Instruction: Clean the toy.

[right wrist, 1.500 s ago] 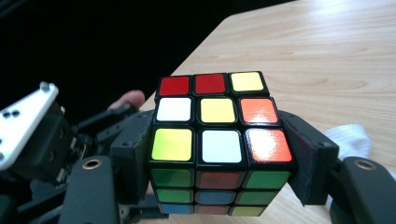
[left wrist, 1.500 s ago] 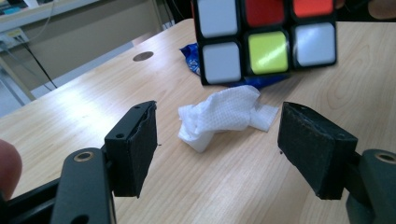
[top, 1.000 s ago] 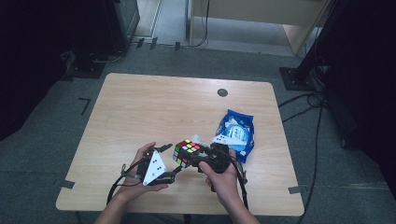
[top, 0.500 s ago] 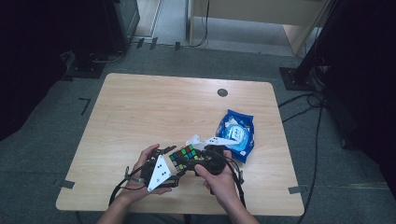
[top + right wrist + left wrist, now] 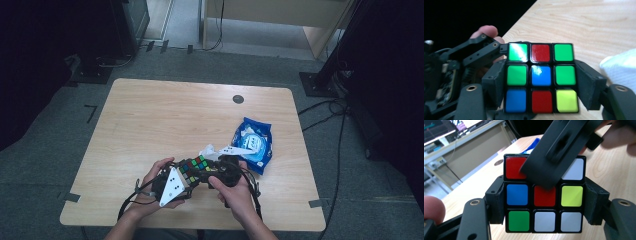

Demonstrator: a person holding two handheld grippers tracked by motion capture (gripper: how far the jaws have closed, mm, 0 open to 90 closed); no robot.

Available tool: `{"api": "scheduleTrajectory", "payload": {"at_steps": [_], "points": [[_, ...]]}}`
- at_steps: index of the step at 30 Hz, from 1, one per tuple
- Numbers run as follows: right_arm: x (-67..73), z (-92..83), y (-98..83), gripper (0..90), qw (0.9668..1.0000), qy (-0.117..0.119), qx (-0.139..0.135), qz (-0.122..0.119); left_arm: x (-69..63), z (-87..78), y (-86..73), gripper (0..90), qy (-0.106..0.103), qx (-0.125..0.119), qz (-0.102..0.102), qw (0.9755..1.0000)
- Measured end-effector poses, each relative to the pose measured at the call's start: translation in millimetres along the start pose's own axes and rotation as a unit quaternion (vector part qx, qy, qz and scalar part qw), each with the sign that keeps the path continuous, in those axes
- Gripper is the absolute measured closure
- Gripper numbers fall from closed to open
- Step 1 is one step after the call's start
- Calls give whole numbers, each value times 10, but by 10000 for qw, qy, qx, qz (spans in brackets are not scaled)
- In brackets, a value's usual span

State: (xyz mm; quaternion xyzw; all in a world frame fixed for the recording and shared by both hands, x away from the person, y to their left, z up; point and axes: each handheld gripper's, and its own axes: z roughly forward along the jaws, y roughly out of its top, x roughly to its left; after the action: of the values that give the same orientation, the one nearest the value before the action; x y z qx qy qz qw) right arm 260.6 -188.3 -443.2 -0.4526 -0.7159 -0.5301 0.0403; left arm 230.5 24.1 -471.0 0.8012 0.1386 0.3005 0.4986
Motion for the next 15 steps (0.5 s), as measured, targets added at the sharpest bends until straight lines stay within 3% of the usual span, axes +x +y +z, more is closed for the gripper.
{"api": "scheduleTrajectory", "payload": {"at_steps": [2,4,5,6,8,10,11,12,13,14,15], "points": [[-35,-59,50,269,9999,57,-63,-52,40,-10,-16,339,51,29,-83,9999],[-89,-127,96,272,9998,77,-201,-58,193,-51,-78,339,205,87,-427,9988],[-89,-127,96,272,9998,77,-201,-58,193,-51,-78,339,205,87,-427,9988],[-160,-166,112,299,9992,-164,-336,-143,289,-78,-120,339,289,129,-607,9977],[-252,-148,96,308,9980,-485,-357,-198,344,-93,-160,339,393,171,-719,9965],[-340,-84,43,319,9945,-929,-379,-309,370,-100,-184,339,426,199,-784,9958],[-340,-84,43,319,9945,-929,-379,-309,370,-100,-184,339,426,199,-784,9958],[-426,12,-37,356,9870,-1483,-420,-463,368,-92,-188,339,443,205,-799,9956],[-426,12,-37,356,9870,-1483,-420,-463,368,-92,-188,339,443,205,-799,9956],[-530,113,-111,384,9827,-1772,-407,-346,352,-81,-179,339,435,219,-778,9958],[-530,113,-111,384,9827,-1772,-407,-346,352,-81,-179,339,435,219,-778,9958]]}}
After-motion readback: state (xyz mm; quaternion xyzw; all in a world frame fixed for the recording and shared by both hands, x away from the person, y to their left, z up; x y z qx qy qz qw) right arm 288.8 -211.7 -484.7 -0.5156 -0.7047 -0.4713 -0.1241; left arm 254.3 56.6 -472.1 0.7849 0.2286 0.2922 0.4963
